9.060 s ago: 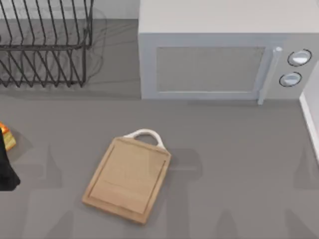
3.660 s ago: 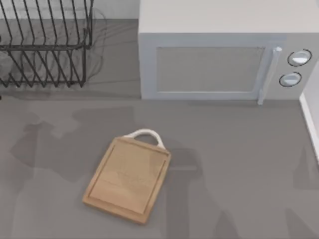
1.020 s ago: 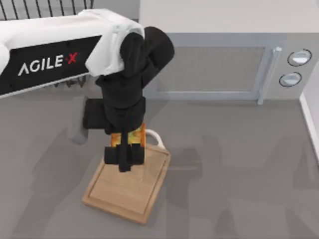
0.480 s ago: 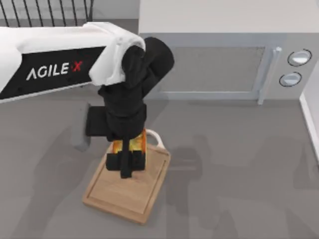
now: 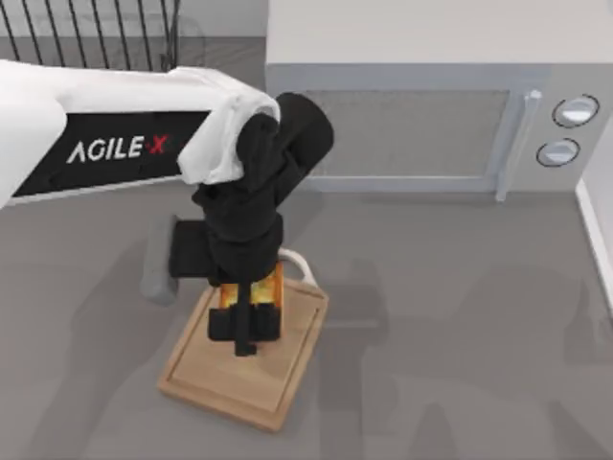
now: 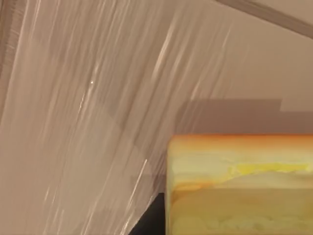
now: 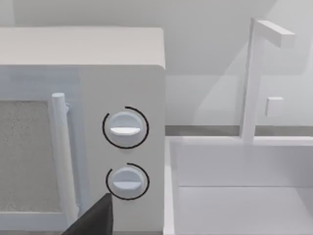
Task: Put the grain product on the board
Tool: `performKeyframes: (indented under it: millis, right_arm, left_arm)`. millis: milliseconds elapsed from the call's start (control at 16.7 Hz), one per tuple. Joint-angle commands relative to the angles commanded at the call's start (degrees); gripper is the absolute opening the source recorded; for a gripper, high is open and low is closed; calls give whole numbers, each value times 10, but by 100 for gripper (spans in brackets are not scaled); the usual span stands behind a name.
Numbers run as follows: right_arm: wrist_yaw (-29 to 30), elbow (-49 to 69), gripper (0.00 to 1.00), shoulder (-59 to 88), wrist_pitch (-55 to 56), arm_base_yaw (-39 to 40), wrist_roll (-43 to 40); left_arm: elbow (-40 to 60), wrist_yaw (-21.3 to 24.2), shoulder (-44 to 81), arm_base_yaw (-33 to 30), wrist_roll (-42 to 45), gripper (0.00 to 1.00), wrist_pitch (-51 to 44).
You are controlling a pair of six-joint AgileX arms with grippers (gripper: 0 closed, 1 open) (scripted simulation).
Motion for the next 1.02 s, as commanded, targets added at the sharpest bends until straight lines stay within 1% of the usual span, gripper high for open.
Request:
performKeyframes:
  millis: [180,960,1020]
  right_arm:
    - [0,0,100,0,0,0,0]
    - [0,0,100,0,0,0,0]
    - [0,0,100,0,0,0,0]
  left_arm:
    - [0,0,0,0,0,0,0]
    - [0,0,0,0,0,98,0]
    - [0,0,0,0,0,100,0]
